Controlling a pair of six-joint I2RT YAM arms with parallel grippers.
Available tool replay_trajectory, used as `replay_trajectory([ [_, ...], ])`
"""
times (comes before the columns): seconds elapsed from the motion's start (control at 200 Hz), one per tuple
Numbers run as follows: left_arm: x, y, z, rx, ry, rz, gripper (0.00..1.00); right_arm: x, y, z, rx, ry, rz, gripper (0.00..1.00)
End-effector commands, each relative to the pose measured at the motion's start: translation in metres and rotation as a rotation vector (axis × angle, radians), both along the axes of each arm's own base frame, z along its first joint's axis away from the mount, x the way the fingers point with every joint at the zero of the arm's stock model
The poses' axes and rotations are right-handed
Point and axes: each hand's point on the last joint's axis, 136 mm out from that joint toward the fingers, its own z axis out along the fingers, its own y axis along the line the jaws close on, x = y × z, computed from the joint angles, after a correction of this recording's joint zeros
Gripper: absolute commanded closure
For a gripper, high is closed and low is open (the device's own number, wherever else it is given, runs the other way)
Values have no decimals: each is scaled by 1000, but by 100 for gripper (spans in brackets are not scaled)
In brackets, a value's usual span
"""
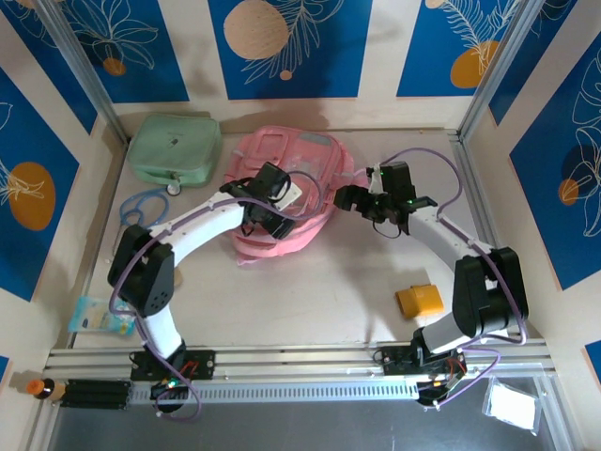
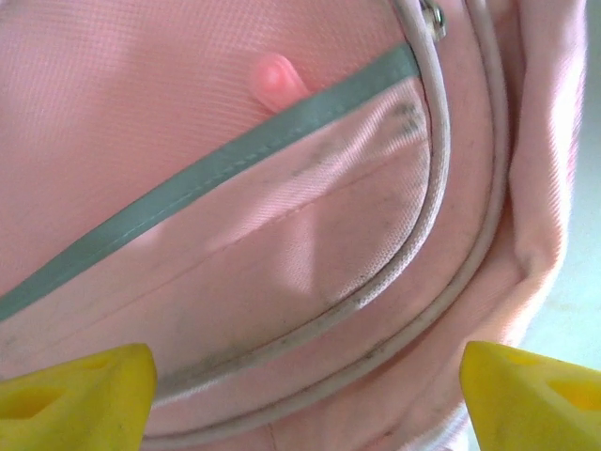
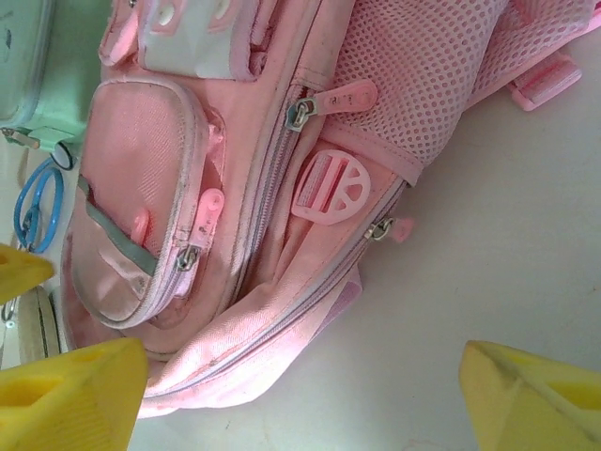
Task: Pack the student bag
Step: Unzip the student bag at the top-center of the table.
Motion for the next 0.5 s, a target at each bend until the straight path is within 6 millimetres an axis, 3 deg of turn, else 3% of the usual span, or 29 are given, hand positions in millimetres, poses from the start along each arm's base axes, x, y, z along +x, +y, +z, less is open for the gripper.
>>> replay_trajectory([
  [0.0, 13, -5, 3, 113, -82, -204, 18, -6, -2, 9, 41, -9, 0, 14],
  [0.22, 30, -9, -3, 173, -145, -305, 23, -11, -6, 7, 54, 1, -14, 15],
  [0.495, 35, -20, -13, 178, -101, -370, 27, -13, -8, 4, 69, 21, -26, 16],
])
